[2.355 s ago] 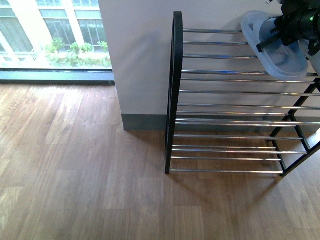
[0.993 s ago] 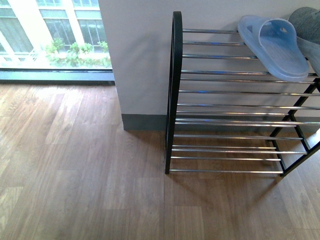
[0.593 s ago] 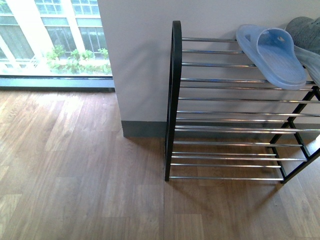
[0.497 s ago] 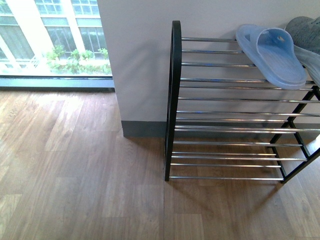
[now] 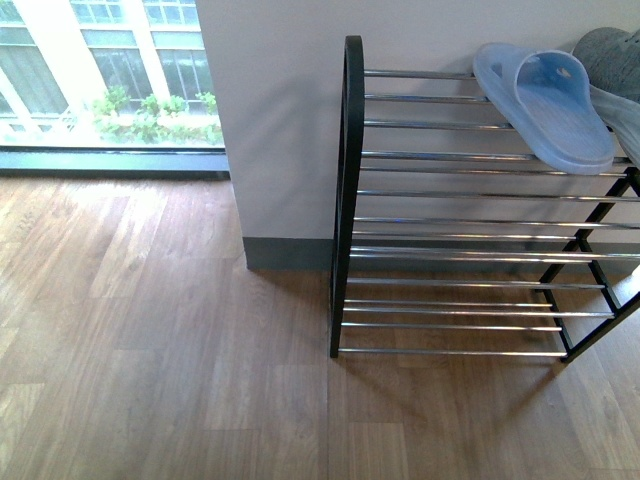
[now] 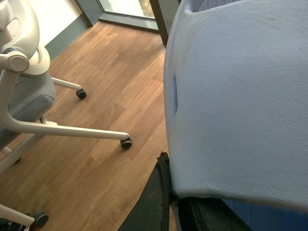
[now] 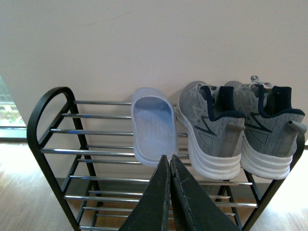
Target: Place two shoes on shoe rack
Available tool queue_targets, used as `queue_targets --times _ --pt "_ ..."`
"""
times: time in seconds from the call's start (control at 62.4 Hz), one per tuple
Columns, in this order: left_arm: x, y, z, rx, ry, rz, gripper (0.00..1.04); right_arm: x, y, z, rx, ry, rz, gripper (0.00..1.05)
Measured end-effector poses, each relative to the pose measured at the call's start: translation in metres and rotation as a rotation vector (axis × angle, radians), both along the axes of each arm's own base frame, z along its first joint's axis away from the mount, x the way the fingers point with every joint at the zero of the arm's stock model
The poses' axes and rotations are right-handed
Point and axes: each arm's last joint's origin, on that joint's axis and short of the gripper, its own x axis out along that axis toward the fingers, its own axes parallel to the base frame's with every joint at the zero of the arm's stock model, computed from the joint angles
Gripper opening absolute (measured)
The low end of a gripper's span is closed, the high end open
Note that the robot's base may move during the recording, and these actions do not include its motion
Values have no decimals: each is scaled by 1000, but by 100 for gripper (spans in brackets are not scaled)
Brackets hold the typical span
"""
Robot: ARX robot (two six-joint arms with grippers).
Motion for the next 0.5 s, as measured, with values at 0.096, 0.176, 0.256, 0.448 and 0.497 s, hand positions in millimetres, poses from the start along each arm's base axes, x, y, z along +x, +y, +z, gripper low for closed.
queue_targets --times 0.096,0.176,0.256,0.448,0.497 --pt "0 0 0 0 0 0 2 -6 0 1 0 -6 0 1" --pt "0 0 0 0 0 0 2 -9 0 3 0 -11 0 1" --pt "0 0 0 0 0 0 2 -14 0 6 0 -20 0 1" --pt "0 0 0 0 0 0 2 -23 0 10 0 -32 0 1" --pt "0 0 0 0 0 0 2 -25 0 10 0 -34 0 1"
